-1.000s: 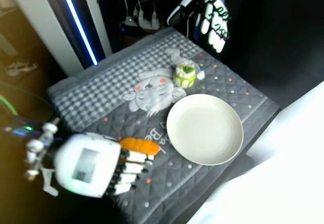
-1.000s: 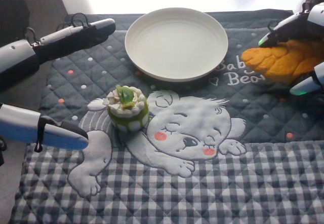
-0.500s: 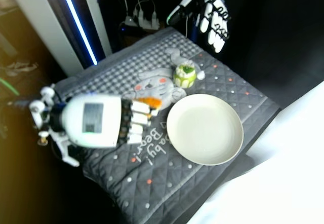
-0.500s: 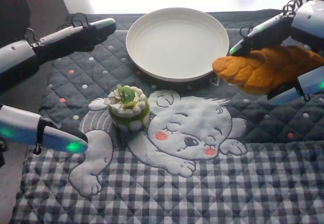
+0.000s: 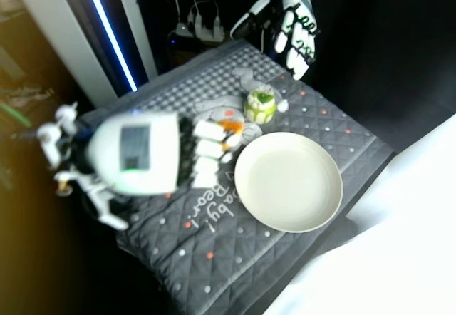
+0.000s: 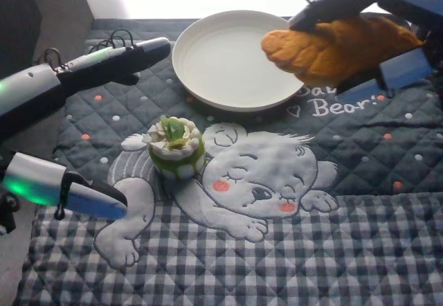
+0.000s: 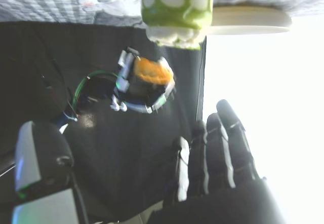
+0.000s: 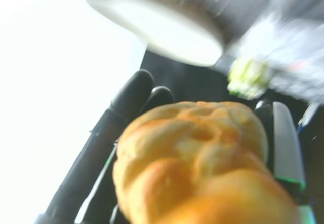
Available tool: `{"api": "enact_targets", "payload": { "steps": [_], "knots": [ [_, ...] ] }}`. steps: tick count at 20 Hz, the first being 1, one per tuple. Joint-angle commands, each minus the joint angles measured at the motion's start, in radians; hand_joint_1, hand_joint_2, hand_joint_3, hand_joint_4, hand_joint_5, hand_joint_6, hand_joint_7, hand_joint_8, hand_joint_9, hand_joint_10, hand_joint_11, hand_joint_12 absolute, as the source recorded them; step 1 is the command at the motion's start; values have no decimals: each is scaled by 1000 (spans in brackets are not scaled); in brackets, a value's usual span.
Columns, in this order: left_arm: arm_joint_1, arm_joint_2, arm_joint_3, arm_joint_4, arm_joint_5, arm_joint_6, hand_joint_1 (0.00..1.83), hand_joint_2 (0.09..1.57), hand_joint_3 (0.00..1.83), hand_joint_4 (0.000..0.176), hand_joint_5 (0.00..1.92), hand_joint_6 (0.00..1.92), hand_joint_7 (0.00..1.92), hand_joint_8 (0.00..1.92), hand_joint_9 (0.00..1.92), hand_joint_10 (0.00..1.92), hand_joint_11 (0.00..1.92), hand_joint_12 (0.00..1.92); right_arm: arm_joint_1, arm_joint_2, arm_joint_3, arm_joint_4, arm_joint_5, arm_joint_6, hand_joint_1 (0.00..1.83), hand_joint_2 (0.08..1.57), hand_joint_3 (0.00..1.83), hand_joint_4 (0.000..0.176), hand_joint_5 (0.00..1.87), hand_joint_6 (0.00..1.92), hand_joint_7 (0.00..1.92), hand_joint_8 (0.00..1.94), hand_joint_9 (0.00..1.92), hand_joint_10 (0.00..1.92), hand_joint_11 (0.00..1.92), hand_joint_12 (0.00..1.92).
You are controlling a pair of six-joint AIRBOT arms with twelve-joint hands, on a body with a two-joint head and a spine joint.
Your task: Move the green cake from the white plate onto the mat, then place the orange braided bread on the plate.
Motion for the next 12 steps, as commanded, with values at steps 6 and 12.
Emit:
{"api": "enact_targets", "payload": {
  "steps": [6, 12],
  "knots": [
    [-30, -39, 25, -10, -126, -11, 1004, 677, 0, 173, 71, 1, 180, 1, 178, 8, 0, 720, 96, -62, 87, 11, -37, 1, 1393, 1059, 1, 0, 857, 1044, 1184, 470, 1215, 819, 1195, 780],
    [-74, -87, 67, 52, -106, -55, 1021, 643, 0, 145, 89, 4, 200, 1, 205, 7, 0, 827, 137, -198, 232, 12, -143, 1, 1256, 1110, 0, 0, 971, 785, 1086, 1108, 1244, 1009, 1171, 1398]
  ]
}}
